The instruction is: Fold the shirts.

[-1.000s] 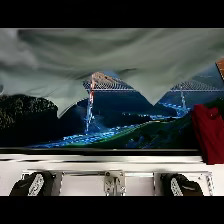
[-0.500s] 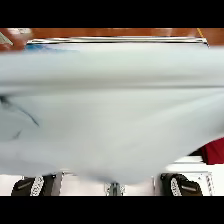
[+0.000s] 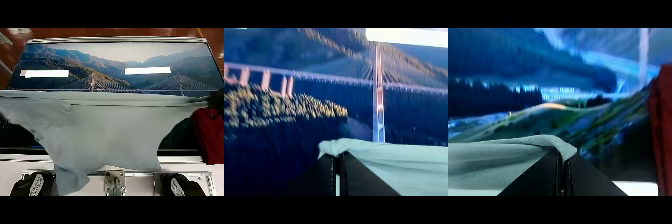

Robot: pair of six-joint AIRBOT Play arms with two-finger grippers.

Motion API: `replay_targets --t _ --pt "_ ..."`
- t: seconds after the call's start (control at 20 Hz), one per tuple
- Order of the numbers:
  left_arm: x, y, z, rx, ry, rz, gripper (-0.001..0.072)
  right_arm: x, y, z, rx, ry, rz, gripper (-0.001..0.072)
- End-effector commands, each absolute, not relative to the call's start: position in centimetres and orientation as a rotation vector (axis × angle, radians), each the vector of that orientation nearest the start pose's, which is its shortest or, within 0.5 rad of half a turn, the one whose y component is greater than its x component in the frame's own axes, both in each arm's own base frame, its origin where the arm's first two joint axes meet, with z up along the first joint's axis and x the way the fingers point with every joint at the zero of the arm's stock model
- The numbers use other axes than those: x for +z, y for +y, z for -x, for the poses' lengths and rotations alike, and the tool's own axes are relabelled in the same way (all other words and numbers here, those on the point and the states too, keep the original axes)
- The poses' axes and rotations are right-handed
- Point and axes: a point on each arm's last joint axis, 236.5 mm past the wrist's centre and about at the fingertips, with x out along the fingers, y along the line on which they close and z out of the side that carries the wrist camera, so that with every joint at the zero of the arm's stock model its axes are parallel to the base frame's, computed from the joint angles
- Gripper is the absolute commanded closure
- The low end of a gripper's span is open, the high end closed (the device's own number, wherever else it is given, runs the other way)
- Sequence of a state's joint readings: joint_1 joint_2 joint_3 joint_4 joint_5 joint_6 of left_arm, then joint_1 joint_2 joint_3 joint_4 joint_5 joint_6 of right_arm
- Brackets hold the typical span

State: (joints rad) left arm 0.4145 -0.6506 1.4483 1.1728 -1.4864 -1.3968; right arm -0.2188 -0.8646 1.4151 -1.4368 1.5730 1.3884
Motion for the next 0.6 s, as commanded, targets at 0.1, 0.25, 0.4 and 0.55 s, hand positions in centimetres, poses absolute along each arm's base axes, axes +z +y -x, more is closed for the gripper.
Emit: replay_targets --t 0.1,0.25,0.4,0.55 --pt "14.3 1.7 -37.6 -0.099 0.774 0.345 0.0675 7.5 -3.2 -41.8 0.043 0.948 -0.148 0.0655" --pt "8.3 -1.5 -44.3 -0.196 0.832 0.249 0.0675 4.5 -0.7 -50.0 0.064 0.763 -0.096 0.0655" --pt "5.6 -3.5 -50.3 -0.199 0.779 0.221 0.0675 3.5 1.7 -55.4 0.056 0.568 -0.058 0.0655" --pt "4.8 -2.3 -54.7 -0.121 0.685 0.257 0.0675 2.2 1.2 -57.6 0.013 0.484 -0.075 0.0655"
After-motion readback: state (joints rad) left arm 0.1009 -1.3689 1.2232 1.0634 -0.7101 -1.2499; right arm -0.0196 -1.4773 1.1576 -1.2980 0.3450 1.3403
